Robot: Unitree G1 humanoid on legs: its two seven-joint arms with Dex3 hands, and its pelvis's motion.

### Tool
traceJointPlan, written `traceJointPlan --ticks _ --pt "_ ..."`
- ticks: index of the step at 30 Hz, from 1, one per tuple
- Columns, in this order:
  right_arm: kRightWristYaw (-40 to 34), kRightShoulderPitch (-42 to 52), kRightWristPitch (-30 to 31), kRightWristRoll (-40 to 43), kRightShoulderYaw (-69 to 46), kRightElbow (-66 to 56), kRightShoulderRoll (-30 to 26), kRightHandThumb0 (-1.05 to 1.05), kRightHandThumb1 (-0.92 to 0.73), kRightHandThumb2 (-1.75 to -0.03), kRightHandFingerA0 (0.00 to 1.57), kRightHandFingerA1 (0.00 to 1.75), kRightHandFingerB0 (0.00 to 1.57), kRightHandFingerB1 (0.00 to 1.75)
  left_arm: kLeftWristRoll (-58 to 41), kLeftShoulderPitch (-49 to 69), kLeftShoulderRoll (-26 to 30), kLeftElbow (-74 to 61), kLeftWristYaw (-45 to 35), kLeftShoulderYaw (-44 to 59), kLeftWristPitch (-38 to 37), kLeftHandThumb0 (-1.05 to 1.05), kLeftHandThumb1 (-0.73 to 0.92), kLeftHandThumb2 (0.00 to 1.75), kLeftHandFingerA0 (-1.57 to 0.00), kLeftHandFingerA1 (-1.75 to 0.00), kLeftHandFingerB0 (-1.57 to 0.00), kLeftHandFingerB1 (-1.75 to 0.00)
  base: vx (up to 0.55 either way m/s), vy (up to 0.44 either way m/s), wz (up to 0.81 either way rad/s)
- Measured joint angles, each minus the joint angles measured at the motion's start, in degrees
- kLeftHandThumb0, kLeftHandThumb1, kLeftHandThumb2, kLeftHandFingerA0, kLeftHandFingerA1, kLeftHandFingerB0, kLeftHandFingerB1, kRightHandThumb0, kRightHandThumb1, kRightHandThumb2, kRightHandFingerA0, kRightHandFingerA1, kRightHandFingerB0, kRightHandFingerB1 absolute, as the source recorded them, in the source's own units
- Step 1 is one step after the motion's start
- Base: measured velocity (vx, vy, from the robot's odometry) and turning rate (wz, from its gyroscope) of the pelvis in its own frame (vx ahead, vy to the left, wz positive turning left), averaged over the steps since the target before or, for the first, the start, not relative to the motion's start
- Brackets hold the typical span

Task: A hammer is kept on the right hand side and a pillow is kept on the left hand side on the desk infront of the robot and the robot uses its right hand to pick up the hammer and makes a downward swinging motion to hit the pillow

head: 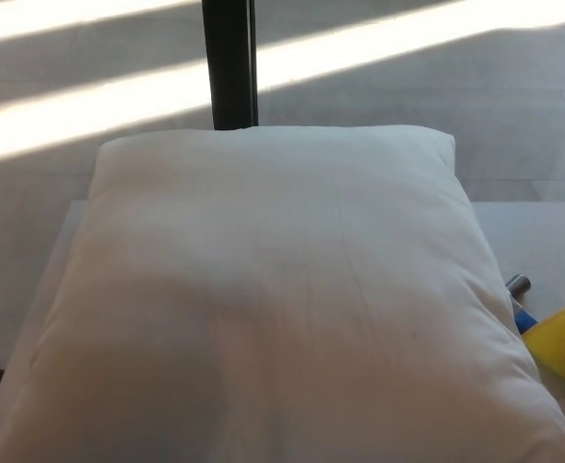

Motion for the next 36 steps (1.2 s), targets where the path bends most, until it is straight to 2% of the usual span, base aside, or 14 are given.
traceJointPlan --ticks 2,4,5,13,14,15,19,21,23,25,28,31,32,36 --pt "0.0 -0.5 0.0 -1.0 0.6 1.0 0.4 -0.83 -0.68 -0.61 0.07 0.34 0.20 0.29 0.0 0.0 0.0 0.1 0.0 0.0 0.0 -0.56 0.61 0.59 -0.79 -0.57 -0.82 -0.57 0.00 0.000 0.00" --pt "0.0 -0.9 0.0 -1.7 1.0 1.7 1.1 -0.80 -0.68 -0.61 0.08 0.34 0.20 0.29 0.0 0.0 0.0 0.1 0.0 0.0 0.0 -0.55 0.59 0.58 -0.80 -0.62 -0.86 -0.65 0.00 0.000 0.00" --pt "0.0 -1.1 0.0 -2.0 1.2 2.0 1.5 -0.81 -0.54 -0.91 0.06 0.41 0.13 0.41 0.0 0.0 0.0 0.1 0.0 0.0 0.0 -0.56 0.60 0.58 -0.80 -0.62 -0.85 -0.65 0.00 0.000 0.00" --pt "-0.4 -5.5 0.7 -6.7 4.7 8.0 5.3 -0.83 -0.67 -0.62 0.10 0.34 0.20 0.28 -0.8 -0.1 0.0 0.2 -0.3 -0.2 -0.1 -0.58 0.61 0.59 -0.75 -0.57 -0.77 -0.58 0.00 0.000 0.00" --pt "-0.5 -5.9 0.7 -7.3 5.0 8.7 5.8 -0.82 -0.52 -0.91 0.06 0.43 0.13 0.41 -0.8 -0.1 0.0 0.2 -0.4 -0.4 -0.1 -0.61 0.60 0.59 -0.81 -0.57 -0.82 -0.56 0.00 0.000 0.00" --pt "-0.6 -6.1 0.7 -7.7 5.3 9.2 6.2 -0.80 -0.66 -0.62 0.09 0.37 0.21 0.28 -0.8 -0.1 0.0 0.2 -0.4 -0.5 -0.1 -0.60 0.60 0.59 -0.80 -0.59 -0.83 -0.59 0.00 0.000 0.00" --pt "-1.4 -8.1 0.8 -9.9 6.9 13.1 7.8 -0.85 -0.55 -0.90 0.05 0.40 0.16 0.42 -0.9 -0.1 0.0 0.3 -0.4 -1.0 -0.1 -0.57 0.60 0.58 -0.78 -0.59 -0.81 -0.60 0.00 0.000 0.00" --pt "-1.9 -8.8 0.7 -10.7 7.4 14.6 8.7 -0.77 -0.65 -0.60 0.08 0.36 0.21 0.28 -1.0 0.0 0.0 0.3 -0.4 -1.0 -0.2 -0.59 0.61 0.59 -0.78 -0.58 -0.82 -0.59 0.00 0.000 0.00" --pt "-2.5 -9.7 0.6 -11.5 7.9 16.4 9.1 -0.38 -0.34 -0.96 0.04 0.54 0.00 0.47 -1.0 -0.1 0.0 0.2 -0.5 -1.2 -0.4 -0.58 0.60 0.59 -0.75 -0.57 -0.80 -0.59 0.00 0.000 0.00" --pt "-3.4 -10.6 0.4 -12.6 8.5 18.8 9.6 -0.75 -0.51 -0.86 0.07 0.50 0.15 0.42 -1.1 -0.2 0.0 0.2 -0.7 -1.2 -0.6 -0.58 0.59 0.58 -0.78 -0.58 -0.77 -0.56 0.00 0.000 0.00" --pt "-5.0 -11.8 0.0 -13.5 8.6 22.5 10.4 -0.65 -0.63 -0.58 0.17 0.46 0.26 0.30 -1.2 -0.2 0.0 0.5 -0.9 -1.3 -0.7 -0.61 0.60 0.59 -0.76 -0.56 -0.79 -0.56 0.00 0.000 0.00" --pt "-6.4 -13.0 -0.1 -13.9 8.0 26.0 11.1 -0.66 -0.48 -0.82 0.14 0.53 0.20 0.43 -1.2 -0.2 0.0 0.5 -1.1 -1.8 -0.7 -0.60 0.59 0.58 -0.79 -0.59 -0.80 -0.60 0.00 0.000 0.00" --pt "-6.8 -13.2 -0.2 -13.9 7.8 26.7 11.3 -0.61 -0.62 -0.59 0.16 0.48 0.27 0.31 -1.2 -0.2 0.0 0.5 -1.1 -1.8 -0.8 -0.60 0.59 0.58 -0.77 -0.59 -0.80 -0.60 0.00 0.000 0.00" --pt "-8.3 -14.9 -0.2 -15.0 8.3 29.9 12.1 -0.47 -0.61 -0.58 0.21 0.49 0.25 0.32 -1.2 -0.2 0.0 0.4 -1.3 -2.0 -1.0 -0.60 0.61 0.58 -0.74 -0.61 -0.70 -0.55 0.00 0.000 0.00"
